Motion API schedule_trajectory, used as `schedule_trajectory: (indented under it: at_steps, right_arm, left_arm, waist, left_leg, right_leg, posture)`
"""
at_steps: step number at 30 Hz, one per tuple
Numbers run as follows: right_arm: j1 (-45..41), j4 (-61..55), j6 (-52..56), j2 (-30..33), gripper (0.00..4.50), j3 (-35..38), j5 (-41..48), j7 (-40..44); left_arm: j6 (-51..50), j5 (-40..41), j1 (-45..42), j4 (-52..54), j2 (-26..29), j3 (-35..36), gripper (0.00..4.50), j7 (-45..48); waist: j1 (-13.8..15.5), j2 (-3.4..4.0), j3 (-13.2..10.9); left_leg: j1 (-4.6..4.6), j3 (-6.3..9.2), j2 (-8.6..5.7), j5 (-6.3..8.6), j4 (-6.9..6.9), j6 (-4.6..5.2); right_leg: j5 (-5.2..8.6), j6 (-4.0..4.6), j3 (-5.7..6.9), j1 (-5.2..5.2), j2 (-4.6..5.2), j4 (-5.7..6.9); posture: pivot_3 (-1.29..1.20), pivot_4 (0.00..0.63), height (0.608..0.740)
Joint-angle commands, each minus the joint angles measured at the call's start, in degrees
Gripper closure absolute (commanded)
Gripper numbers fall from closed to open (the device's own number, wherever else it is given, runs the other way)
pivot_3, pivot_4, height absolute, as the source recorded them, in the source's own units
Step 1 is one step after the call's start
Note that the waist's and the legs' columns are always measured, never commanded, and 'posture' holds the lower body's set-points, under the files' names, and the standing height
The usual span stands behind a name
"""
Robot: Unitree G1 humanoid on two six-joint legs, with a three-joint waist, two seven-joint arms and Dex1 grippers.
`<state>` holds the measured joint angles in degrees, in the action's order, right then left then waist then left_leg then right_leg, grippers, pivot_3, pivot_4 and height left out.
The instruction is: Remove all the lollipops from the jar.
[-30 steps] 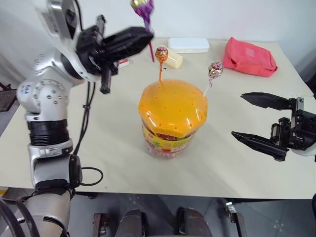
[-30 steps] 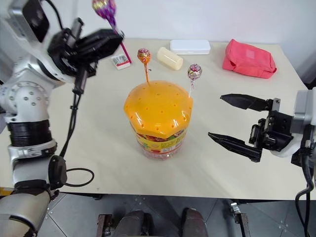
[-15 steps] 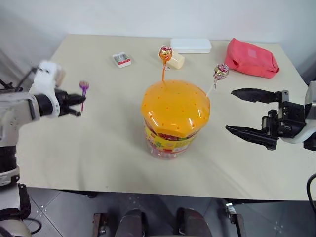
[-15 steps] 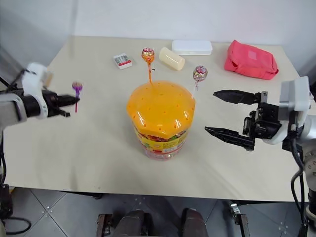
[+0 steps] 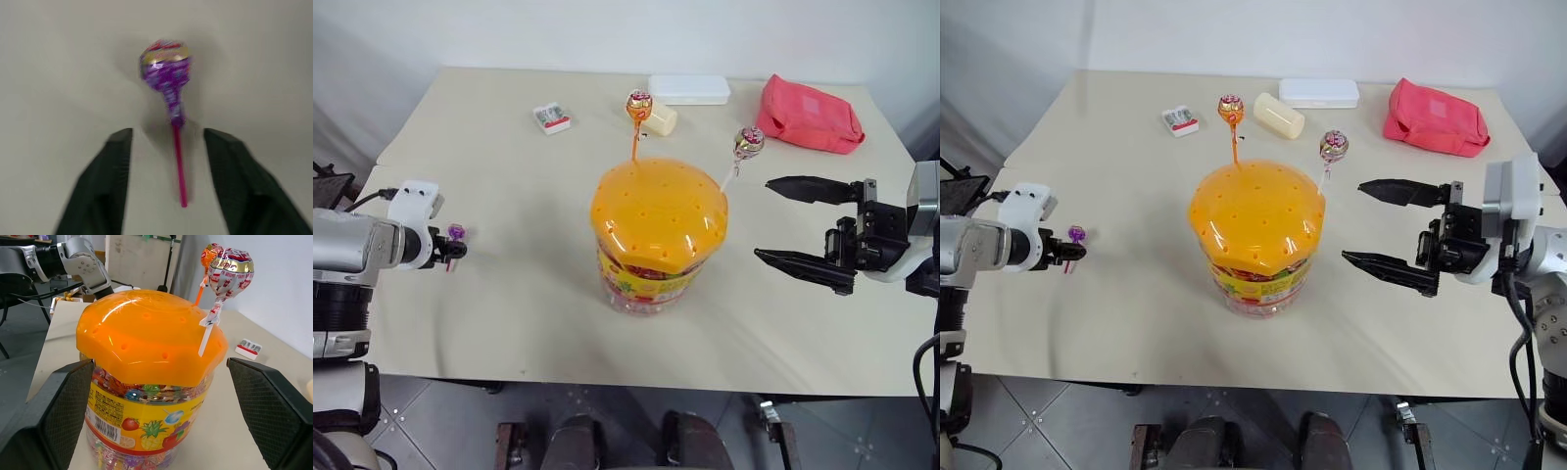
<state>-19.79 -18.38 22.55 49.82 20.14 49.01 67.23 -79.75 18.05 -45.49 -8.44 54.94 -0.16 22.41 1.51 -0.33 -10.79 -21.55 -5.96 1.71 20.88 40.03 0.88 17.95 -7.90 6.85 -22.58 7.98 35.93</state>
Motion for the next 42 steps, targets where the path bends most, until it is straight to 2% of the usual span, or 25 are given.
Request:
schedule_trajectory:
  at_steps: [1, 3, 7, 9, 13, 16, 22, 31, 34, 42]
  right_arm:
    - [-1.2, 0.4, -0.9, 1.0, 0.00, 1.0, -0.3, 0.9]
    - [-1.9, 1.6, -1.6, 1.4, 0.00, 1.2, -1.3, 1.5]
    - [-3.1, 3.7, -2.1, 2.8, 0.00, 2.5, -2.4, 2.7]
    - [-3.0, 4.1, -2.2, 3.3, 0.00, 3.2, -2.7, 2.9]
    - [-2.3, 3.5, -2.5, 3.7, 0.00, 5.1, -2.8, 2.0]
    - [-0.7, 1.7, -1.9, 3.7, 0.00, 6.9, -2.3, 0.9]
    - [2.8, -2.4, -0.1, 2.6, 0.00, 11.5, 1.3, -2.0]
    - [9.6, -8.7, 1.0, 2.0, 0.00, 16.5, 2.9, -7.3]
    - [11.3, -10.0, 0.8, 1.9, 0.00, 17.8, 3.2, -8.5]
    - [15.9, -13.7, 0.9, 1.3, 0.00, 21.2, 4.1, -11.1]
  left_arm:
    - [-1.5, 1.9, -4.4, 7.1, 3.7, 0.1, 0.74, 4.5]
    - [-1.2, 3.5, -6.3, 9.4, 4.1, 0.1, 0.05, 7.2]
    - [4.3, 6.9, -9.0, 12.9, 3.5, 1.3, 0.05, 13.9]
    - [13.5, 8.4, -8.2, 13.5, 1.7, 3.1, 0.05, 18.6]
    - [33.2, 12.9, -8.0, 10.7, -8.1, 10.2, 0.05, 25.4]
    - [41.7, 16.5, -8.7, 7.0, -13.3, 12.5, 0.05, 33.0]
    - [49.4, 18.9, -12.7, -3.7, -18.8, 9.7, 0.05, 47.6]
    - [58.6, 11.9, -22.2, -22.0, -27.2, 3.2, 0.05, 54.5]
    - [61.9, 9.5, -24.7, -27.6, -29.3, 2.3, 0.58, 55.0]
    - [65.6, 7.6, -30.0, -35.6, -32.2, 2.9, 3.07, 57.0]
  waist:
    - [-0.1, -0.07, 0.0]
    - [0.0, -0.07, 0.0]
    - [-0.1, -0.07, 0.0]
    - [-0.1, -0.07, 0.0]
    - [0.1, -0.07, 0.0]
    - [0.0, -0.08, 0.0]
    - [-0.1, -0.08, 0.0]
    - [0.1, -0.12, 0.0]
    - [0.0, -0.13, 0.0]
    - [0.0, -0.14, 0.0]
  left_leg:
    - [0.00, -0.01, 0.00, 0.00, 0.01, 0.00]
    - [0.00, -0.01, 0.00, 0.01, 0.00, -0.01]
    - [0.01, -0.03, 0.00, 0.01, 0.01, -0.01]
    - [0.01, -0.03, 0.02, 0.01, 0.01, -0.01]
    - [0.00, -0.04, 0.01, 0.01, 0.05, 0.00]
    - [-0.04, -0.04, 0.00, 0.02, 0.10, 0.01]
    - [-0.03, -0.10, 0.01, 0.02, 0.07, 0.01]
    - [-0.04, -0.08, -0.04, 0.07, 0.14, 0.10]
    - [-0.06, -0.08, -0.04, 0.07, 0.14, 0.10]
    - [-0.06, -0.08, -0.03, 0.07, 0.12, 0.10]
  right_leg:
    - [0.00, 0.00, -0.01, 0.00, 0.00, 0.00]
    - [0.00, 0.00, -0.01, -0.01, 0.00, 0.00]
    - [0.00, 0.00, -0.03, -0.01, 0.01, 0.00]
    - [0.00, 0.00, -0.03, -0.02, 0.00, 0.00]
    - [0.00, 0.00, -0.01, -0.02, 0.03, 0.01]
    - [0.00, 0.00, 0.01, -0.01, 0.03, 0.01]
    - [0.00, 0.00, 0.05, -0.03, 0.01, 0.01]
    - [-0.03, -0.05, 0.06, 0.02, 0.03, -0.02]
    - [-0.03, -0.05, 0.07, 0.01, 0.02, -0.03]
    - [-0.03, -0.05, 0.07, 0.00, 0.03, -0.03]
  posture:
    - [0.00, 0.150, 0.740]
    - [0.00, 0.150, 0.740]
    - [0.00, 0.150, 0.740]
    - [0.00, 0.150, 0.740]
    - [0.00, 0.150, 0.740]
    - [0.00, 0.150, 0.740]
    - [0.00, 0.150, 0.740]
    - [0.00, 0.150, 0.740]
    - [0.00, 0.150, 0.740]
    - [0.00, 0.150, 0.740]
